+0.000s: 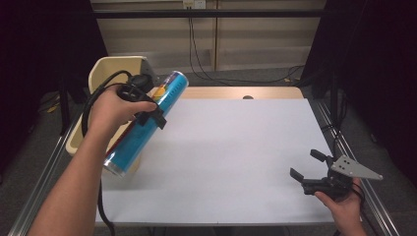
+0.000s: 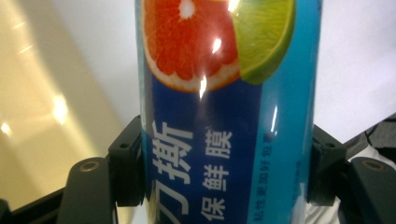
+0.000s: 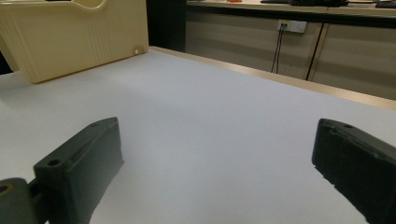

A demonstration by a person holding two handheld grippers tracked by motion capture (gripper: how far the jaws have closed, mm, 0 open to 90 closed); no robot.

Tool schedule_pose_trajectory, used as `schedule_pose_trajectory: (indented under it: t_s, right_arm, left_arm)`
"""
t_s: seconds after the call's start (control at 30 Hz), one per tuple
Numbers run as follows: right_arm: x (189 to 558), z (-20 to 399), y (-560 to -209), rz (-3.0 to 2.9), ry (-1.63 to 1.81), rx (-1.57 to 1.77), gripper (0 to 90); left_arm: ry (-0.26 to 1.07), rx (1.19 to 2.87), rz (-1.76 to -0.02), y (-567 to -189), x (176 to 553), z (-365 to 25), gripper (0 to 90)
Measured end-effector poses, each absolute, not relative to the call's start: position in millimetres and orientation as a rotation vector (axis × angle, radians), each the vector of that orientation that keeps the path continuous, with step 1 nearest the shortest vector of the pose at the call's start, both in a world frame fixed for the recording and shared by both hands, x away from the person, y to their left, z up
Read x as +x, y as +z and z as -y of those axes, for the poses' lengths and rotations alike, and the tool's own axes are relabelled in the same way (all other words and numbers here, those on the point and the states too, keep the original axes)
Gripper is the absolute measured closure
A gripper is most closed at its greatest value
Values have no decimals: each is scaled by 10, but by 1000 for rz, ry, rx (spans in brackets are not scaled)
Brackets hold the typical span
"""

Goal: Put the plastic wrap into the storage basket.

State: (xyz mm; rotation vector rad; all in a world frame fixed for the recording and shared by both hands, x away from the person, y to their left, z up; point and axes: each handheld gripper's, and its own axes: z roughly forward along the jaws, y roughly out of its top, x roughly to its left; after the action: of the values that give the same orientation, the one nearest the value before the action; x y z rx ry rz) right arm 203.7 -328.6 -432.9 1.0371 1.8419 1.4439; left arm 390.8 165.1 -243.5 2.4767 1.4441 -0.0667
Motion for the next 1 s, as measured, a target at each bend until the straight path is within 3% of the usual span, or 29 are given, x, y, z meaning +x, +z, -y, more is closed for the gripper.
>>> schedule_pose_trajectory:
  t_s: [0.53,1.0]
  right_arm:
    - [2048,3252,-4343,-1846,1451,1035,15]
    - [2047,3199,-4377,-1860,1473,1015,14]
  left_arm:
    - [29,2254,-1772,-2473,3992,-2473,321]
    - [35,2167,-1933,-2708,4085,-2779,321]
